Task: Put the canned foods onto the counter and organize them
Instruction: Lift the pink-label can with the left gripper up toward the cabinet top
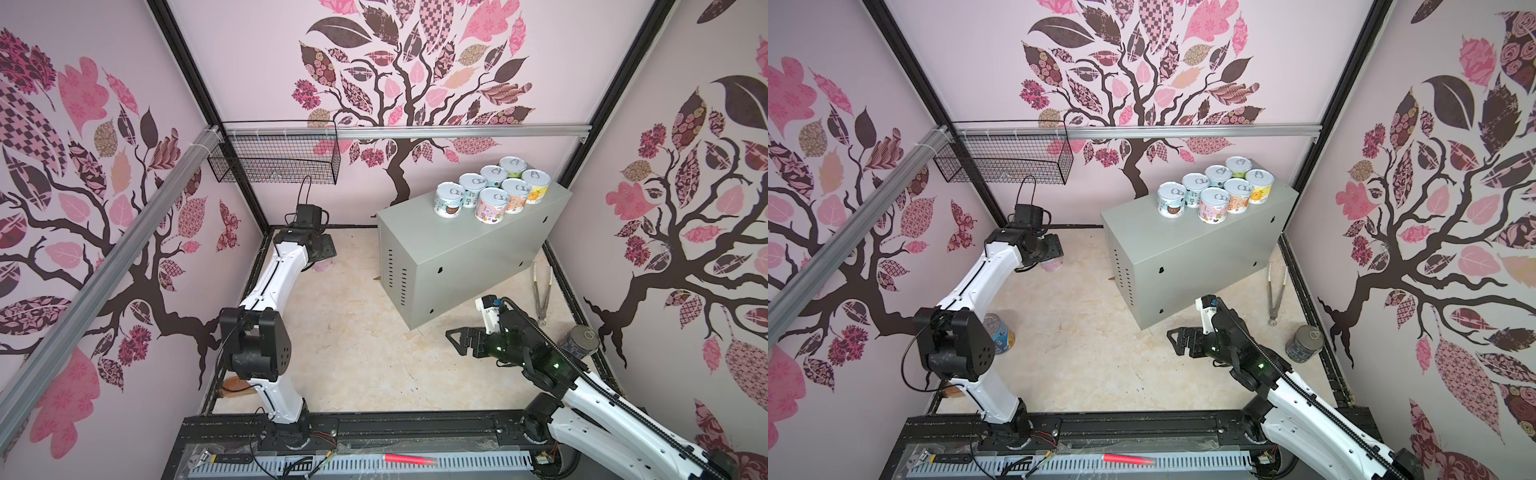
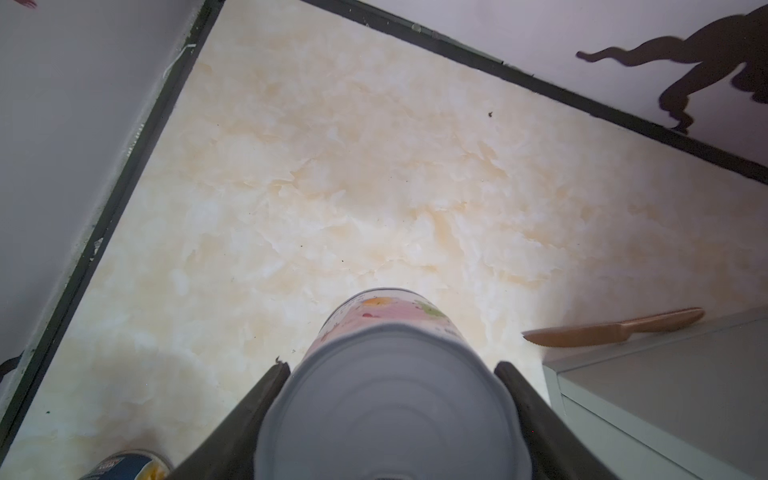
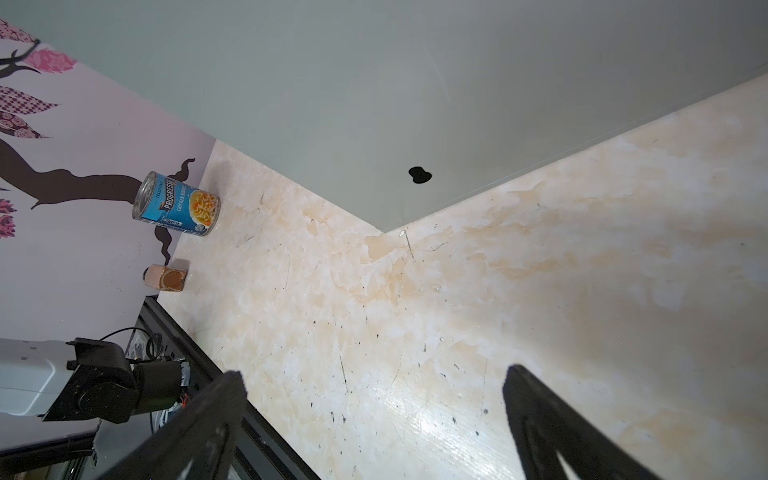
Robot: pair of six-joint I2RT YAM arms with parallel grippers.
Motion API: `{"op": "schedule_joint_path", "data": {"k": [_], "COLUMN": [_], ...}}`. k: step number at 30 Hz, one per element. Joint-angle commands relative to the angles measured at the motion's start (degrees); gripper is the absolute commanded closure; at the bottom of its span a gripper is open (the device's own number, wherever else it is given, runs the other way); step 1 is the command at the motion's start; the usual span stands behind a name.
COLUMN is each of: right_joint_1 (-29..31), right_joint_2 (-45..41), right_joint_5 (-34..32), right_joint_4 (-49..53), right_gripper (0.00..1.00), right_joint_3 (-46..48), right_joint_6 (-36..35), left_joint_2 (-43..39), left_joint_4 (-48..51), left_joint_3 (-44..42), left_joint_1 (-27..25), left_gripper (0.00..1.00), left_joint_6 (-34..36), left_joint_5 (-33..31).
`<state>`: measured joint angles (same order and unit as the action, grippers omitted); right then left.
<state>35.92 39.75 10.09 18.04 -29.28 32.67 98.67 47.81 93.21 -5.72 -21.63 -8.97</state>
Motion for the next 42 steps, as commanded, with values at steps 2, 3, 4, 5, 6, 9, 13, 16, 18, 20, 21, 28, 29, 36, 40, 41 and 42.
{"op": "schedule_joint_path", "data": {"k": [2, 3, 4, 5, 6, 9, 13, 16, 18, 20, 21, 28, 29, 36, 40, 41, 42], "right_joint_1": [0.2, 0.3, 0.2, 0.2, 0.3, 0.3, 0.2, 0.2, 0.3, 0.3, 0.2, 0.2, 0.3, 0.2, 0.3, 0.2, 0.3], "right_joint_2": [-2.0, -2.4, -2.7, -3.0, -3.3, -4.5, -6.3, -7.0, -7.1, -7.1, -7.1, -6.7, -6.7, -5.5, -6.0, -6.3, -6.6], "right_joint_5": [-1.4, -1.6, -1.7, -1.9, -2.1, -2.6, -3.4, -3.4, -3.0, -2.6, -2.5, -2.3, -2.2, -2.0, -0.8, -0.6, -0.6], "right_joint_4": [4.9, 5.5, 6.0, 6.5, 7.0, 8.1, 9.1, 9.9, 10.5, 10.8, 10.8, 10.1, 9.9, 9.1, 8.9, 8.9, 8.9], "right_gripper": [0.0, 0.0, 0.0, 0.0, 0.0, 0.0, 0.0, 0.0, 0.0, 0.0, 0.0, 0.0, 0.0, 0.0, 0.0, 0.0, 0.0], "right_joint_3": [-4.2, -4.4, -4.6, -4.8, -4.8, -4.7, -4.3, -4.3, -4.4, -4.7, -4.7, -3.7, -3.7, -3.4, -2.1, -1.6, -1.3], "right_joint_6": [-1.6, -1.7, -1.7, -1.7, -1.8, -1.7, -1.5, -1.6, -1.6, -1.6, -1.6, -1.6, -1.7, -1.8, -1.4, -1.1, -0.8], "left_joint_2": [-6.2, -7.4, -8.3, -9.0, -9.7, -10.0, -8.9, -8.0, -7.0, -6.7, -6.6, -5.2, -4.6, -1.5, -0.5, -0.3, 0.0], "left_joint_4": [2.2, 3.1, 4.1, 5.5, 7.1, 12.3, 19.3, 22.6, 25.0, 26.0, 26.3, 28.1, 28.8, 31.7, 32.4, 32.4, 32.4], "left_joint_3": [2.5, 3.4, 4.4, 5.8, 7.4, 13.3, 22.7, 28.2, 32.2, 35.0, 36.0, 40.8, 42.3, 50.6, 53.1, 53.5, 53.9], "left_joint_1": [-2.0, -2.6, -3.2, -3.9, -4.7, -7.5, -12.3, -16.4, -18.8, -21.0, -22.1, -29.8, -31.1, -39.0, -42.8, -43.6, -44.5], "left_gripper": [0.53, 0.53, 0.53, 0.53, 0.53, 0.53, 0.54, 0.54, 0.54, 0.54, 0.54, 0.54, 0.54, 0.54, 0.55, 0.55, 0.55], "left_joint_6": [-1.0, -0.8, -0.6, -0.3, 0.1, 1.5, 3.0, 3.5, 3.6, 3.6, 3.5, 3.5, 3.7, 4.8, 5.1, 5.1, 5.2], "left_joint_5": [2.1, 2.0, 1.8, 1.6, 1.6, 1.7, 0.6, -0.6, -1.2, -2.1, -2.5, -6.0, -6.5, -9.7, -11.0, -11.0, -11.2]}}
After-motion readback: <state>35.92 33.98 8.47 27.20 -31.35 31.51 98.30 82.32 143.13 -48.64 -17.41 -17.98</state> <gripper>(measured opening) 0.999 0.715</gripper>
